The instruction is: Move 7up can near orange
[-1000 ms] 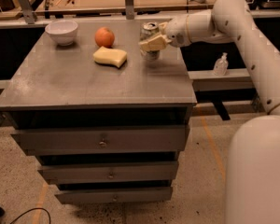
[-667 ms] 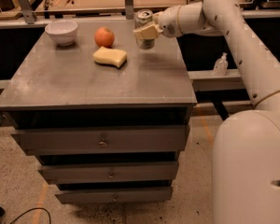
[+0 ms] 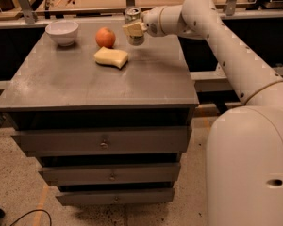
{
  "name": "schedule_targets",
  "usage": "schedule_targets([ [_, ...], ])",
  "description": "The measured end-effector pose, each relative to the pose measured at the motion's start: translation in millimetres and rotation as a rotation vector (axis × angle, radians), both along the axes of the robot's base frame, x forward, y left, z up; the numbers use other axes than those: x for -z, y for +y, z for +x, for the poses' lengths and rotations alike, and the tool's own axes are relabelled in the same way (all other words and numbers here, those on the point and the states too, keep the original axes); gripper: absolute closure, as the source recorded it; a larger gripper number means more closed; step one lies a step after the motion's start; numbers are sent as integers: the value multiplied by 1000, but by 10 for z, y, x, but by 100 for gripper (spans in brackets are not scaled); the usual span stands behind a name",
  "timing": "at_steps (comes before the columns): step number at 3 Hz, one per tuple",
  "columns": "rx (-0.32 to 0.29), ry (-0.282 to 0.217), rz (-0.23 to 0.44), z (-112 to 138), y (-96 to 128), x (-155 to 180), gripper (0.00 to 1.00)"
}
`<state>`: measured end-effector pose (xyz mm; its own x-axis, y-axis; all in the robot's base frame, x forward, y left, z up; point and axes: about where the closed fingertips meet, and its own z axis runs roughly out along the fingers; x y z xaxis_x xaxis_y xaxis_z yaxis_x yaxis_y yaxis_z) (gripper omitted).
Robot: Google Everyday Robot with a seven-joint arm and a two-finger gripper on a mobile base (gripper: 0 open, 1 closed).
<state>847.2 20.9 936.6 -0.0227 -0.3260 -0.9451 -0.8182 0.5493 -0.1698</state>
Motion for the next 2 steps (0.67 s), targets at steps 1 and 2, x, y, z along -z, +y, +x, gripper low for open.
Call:
schedule_targets([
  [1, 23, 38, -5, 104, 179, 268, 100],
  [2, 12, 51, 8, 182, 352, 386, 82],
])
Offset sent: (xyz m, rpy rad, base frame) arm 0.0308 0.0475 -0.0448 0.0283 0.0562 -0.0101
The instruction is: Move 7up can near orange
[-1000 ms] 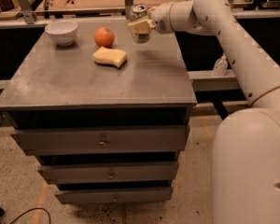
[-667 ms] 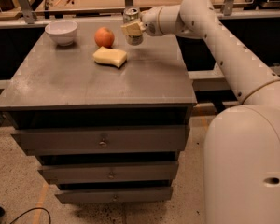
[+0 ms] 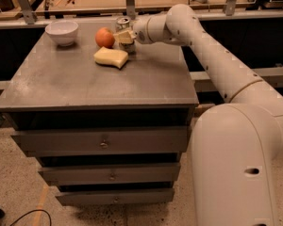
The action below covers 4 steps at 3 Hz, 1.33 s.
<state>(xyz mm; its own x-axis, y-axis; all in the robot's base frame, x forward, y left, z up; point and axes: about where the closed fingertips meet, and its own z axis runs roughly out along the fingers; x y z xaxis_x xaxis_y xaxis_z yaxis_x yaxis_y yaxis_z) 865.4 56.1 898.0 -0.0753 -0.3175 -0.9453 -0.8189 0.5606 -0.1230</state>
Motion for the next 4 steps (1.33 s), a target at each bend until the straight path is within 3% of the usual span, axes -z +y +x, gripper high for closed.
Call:
schedule_targets([
  [2, -31, 4, 11, 41, 167, 74, 36],
  [3, -41, 0, 9, 18, 146, 62, 12],
  [4, -46, -6, 12, -65, -44, -53, 0],
])
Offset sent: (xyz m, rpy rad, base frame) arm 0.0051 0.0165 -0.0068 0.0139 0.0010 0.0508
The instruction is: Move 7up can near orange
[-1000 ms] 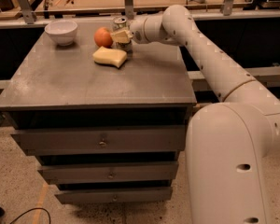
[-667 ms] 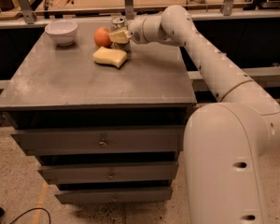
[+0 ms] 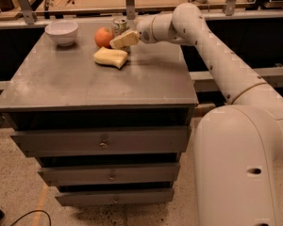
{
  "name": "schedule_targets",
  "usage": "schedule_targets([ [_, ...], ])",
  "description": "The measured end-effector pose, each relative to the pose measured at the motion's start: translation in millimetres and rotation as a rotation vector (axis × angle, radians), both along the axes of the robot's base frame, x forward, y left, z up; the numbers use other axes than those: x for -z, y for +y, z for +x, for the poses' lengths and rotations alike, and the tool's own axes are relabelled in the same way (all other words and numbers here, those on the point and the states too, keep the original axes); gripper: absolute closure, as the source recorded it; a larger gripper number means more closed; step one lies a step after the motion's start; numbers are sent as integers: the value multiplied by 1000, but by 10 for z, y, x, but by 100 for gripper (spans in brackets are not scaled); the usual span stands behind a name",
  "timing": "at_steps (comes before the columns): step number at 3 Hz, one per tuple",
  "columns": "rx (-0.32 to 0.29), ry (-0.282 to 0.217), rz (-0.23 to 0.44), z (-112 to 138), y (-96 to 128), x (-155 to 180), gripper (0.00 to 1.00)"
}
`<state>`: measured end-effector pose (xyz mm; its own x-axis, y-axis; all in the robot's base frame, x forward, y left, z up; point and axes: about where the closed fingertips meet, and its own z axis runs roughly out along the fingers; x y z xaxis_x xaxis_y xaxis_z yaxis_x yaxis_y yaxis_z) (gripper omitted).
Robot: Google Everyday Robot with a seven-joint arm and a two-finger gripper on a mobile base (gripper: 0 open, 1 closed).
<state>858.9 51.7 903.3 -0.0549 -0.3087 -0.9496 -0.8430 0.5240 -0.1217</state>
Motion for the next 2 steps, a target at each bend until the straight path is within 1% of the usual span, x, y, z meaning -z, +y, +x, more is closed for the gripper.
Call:
schedule_targets([
  [1, 15, -37, 31, -242, -510, -371, 0],
  [2, 22, -82, 34, -723, -1363, -903, 0],
])
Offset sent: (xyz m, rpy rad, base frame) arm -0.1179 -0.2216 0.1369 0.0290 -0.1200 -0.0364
